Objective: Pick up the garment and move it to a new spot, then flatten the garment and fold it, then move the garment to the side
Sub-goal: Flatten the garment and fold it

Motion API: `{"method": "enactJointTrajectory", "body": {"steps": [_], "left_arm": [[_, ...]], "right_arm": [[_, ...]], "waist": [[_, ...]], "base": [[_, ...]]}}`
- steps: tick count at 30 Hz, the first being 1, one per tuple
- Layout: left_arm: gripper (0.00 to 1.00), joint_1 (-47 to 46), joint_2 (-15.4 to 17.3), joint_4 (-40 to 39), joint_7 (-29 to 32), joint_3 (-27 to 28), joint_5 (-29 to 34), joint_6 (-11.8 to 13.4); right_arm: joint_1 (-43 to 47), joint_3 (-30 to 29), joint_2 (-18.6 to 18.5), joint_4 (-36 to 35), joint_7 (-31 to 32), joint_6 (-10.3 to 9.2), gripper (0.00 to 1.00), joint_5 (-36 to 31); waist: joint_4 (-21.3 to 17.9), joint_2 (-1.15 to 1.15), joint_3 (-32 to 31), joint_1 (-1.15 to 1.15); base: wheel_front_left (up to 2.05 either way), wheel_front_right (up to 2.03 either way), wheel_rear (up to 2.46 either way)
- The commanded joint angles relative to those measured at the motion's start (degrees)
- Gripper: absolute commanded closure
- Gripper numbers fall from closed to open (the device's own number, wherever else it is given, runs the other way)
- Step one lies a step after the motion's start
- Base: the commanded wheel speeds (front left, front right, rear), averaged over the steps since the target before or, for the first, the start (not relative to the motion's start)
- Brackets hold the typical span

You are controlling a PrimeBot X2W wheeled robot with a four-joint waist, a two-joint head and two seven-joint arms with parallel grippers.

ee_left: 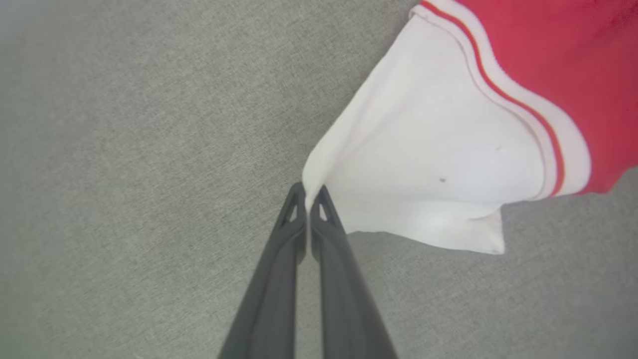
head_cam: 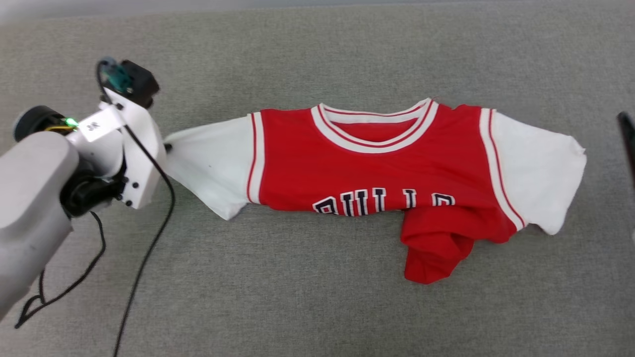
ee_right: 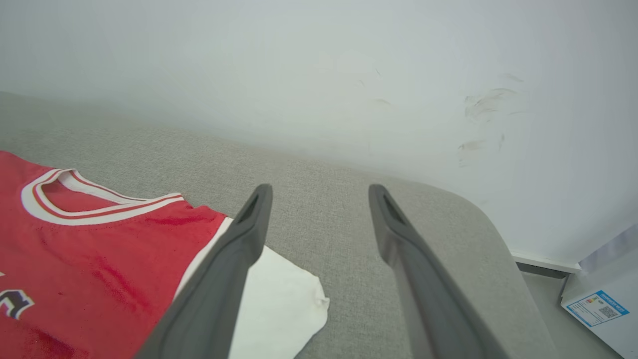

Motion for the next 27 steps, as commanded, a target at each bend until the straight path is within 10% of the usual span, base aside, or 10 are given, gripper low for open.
{"method": "enactJointTrajectory", "body": {"steps": [1, 18, 27], "left_arm": [[1.0, 0.4, 0.6, -0.4, -1.1, 0.6, 0.3, 0.4], [1.0, 0.1, 1.8, -10.7, -8.3, 2.8, 2.6, 3.7], [1.0, -1.9, 0.9, -13.4, -9.0, 2.9, 3.9, 4.0]], "right_arm": [[-0.9, -0.3, -1.2, -0.5, 1.2, -0.06, 0.0, 0.2], [-17.5, 10.6, -20.0, 7.4, 45.0, -0.06, 0.0, 18.8], [-24.1, 13.2, -16.3, 15.7, 57.6, -0.06, 0.0, 22.6]], "waist": [[0.5, 0.0, -0.4, 0.0], [5.1, 0.0, 3.6, 0.0], [6.8, 0.0, 7.0, 0.0]], "base": [[0.0, 0.0, 0.0], [0.0, 0.0, 0.0], [0.0, 0.0, 0.0]]}}
